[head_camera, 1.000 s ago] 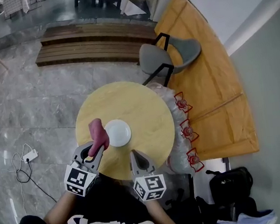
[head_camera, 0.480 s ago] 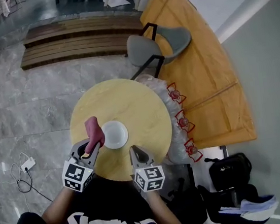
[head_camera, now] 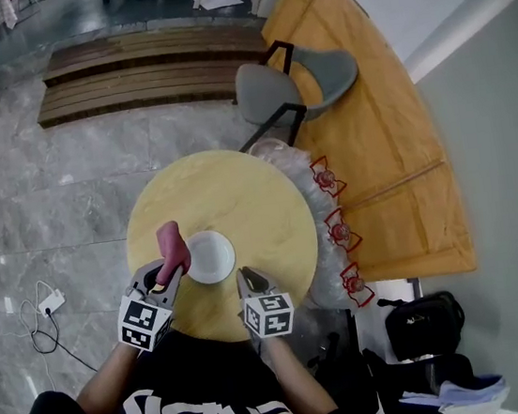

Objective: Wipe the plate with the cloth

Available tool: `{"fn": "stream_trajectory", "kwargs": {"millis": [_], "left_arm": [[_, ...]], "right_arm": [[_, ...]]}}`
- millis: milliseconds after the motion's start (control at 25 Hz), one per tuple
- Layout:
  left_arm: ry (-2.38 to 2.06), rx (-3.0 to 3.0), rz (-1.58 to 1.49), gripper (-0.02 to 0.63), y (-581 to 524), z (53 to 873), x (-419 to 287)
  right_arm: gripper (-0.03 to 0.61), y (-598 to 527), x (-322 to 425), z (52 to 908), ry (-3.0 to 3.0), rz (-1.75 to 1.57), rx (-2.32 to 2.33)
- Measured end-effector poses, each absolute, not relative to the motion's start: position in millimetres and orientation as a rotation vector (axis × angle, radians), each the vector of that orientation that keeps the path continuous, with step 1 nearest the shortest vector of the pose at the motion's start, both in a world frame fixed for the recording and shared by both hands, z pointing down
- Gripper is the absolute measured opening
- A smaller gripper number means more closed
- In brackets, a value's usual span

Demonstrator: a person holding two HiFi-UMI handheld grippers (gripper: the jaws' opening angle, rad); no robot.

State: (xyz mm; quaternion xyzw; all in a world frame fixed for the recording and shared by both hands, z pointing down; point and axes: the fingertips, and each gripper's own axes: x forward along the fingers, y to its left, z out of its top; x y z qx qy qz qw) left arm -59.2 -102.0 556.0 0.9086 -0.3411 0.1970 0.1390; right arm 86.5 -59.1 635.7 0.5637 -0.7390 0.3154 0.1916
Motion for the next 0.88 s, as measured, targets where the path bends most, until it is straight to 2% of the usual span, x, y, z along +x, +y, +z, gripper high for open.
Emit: {"fn": "stream_trajectory", "kwargs": {"millis": [200,320,880], "left_arm": [[-1.028,2.585,0.603,0.052,-109,569,-65],[-1.036,2.569,0.617,0.052,-112,575,-64],[-1.023,2.536,0.666,0.052,-121,591,-55]], "right_arm": [[0.031,-78,95,672,-2.002,0.934,1.529],[0.072,-83,98,693,-1.974,0.978,1.49],[0.074,-96,92,735,-1.898,1.047,1.418]]}}
